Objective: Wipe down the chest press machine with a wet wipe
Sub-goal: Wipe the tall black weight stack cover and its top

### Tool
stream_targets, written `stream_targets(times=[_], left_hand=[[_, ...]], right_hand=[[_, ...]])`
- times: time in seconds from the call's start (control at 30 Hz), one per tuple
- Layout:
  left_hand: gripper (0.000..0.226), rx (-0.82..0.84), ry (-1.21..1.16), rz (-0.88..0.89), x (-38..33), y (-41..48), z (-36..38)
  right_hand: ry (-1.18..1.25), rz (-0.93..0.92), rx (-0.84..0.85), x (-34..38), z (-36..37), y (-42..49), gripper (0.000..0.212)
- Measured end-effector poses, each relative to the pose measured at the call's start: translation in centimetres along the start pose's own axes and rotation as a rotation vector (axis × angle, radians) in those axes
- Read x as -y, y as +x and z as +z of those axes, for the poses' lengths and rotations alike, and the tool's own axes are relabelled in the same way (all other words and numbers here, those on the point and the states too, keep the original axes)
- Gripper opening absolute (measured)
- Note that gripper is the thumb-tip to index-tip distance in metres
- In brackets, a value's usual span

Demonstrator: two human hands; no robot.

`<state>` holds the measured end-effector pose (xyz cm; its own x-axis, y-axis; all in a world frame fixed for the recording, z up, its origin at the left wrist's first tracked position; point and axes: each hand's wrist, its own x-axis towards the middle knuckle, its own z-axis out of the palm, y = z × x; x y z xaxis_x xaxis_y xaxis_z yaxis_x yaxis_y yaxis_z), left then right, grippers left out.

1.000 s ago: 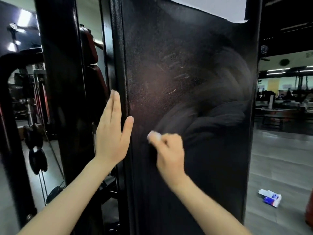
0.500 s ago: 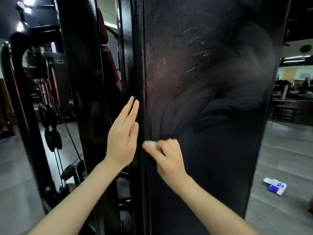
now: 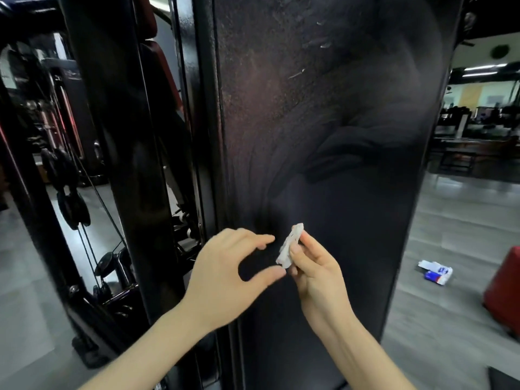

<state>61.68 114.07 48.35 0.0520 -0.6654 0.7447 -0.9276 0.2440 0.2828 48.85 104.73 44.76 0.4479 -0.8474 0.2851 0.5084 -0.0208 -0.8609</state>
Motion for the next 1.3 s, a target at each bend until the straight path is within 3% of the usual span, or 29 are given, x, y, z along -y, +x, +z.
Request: stream_targets(times=[0.1, 0.23, 0.4, 0.57, 0.63, 0.73, 0.83, 1.0, 1.13, 1.3], left_hand=[[0.044, 0.045, -0.049, -0.116, -0.8, -0.2, 1.4], [0.008, 0.002, -0.182, -0.245, -1.0, 0.3, 2.3], [0.009, 0.091, -0.235, -0.329, -0.5, 0.7, 2.1], [0.015, 0.025, -0.281, -0.473, 0.2, 1.5, 1.4], [0.014, -0.05, -0.201, -0.448, 0.5, 1.6, 1.0], [0.012, -0.228, -0.019, -0.285, 1.1, 1.8, 0.2], [0.015, -0.359, 0.178, -0.156, 2.0, 2.2, -0.3], [0.021, -0.467, 0.27, -0.046, 3.2, 2.7, -0.2], [0.027, -0.553, 0.315, 0.0, 3.8, 3.2, -0.1], [0.05, -0.555, 0.394, 0.046, 4.9, 4.3, 0.7]], right_hand=[[-0.029, 0.039, 0.04, 0.1, -0.2, -0.5, 0.033], [-0.162, -0.006, 0.065, 0.6, -0.4, -1.0, 0.024], [-0.133, 0.09, 0.104, 1.6, -1.7, -0.2, 0.023], [-0.143, 0.077, 0.061, 2.3, -2.4, 0.2, 0.009], [-0.184, -0.078, -0.101, 2.6, -2.6, 0.8, 0.015], [-0.441, -0.509, -0.477, 2.8, -2.1, 2.6, 0.015], [-0.774, -0.821, -0.547, 0.7, -1.2, 5.3, 0.01], [-0.955, -0.895, -0.416, -2.3, -0.9, 6.5, 0.02], [-0.993, -0.889, -0.403, -1.1, -1.6, 6.7, 0.009], [-0.983, -0.895, -0.433, -1.5, -1.5, 8.0, 0.032]])
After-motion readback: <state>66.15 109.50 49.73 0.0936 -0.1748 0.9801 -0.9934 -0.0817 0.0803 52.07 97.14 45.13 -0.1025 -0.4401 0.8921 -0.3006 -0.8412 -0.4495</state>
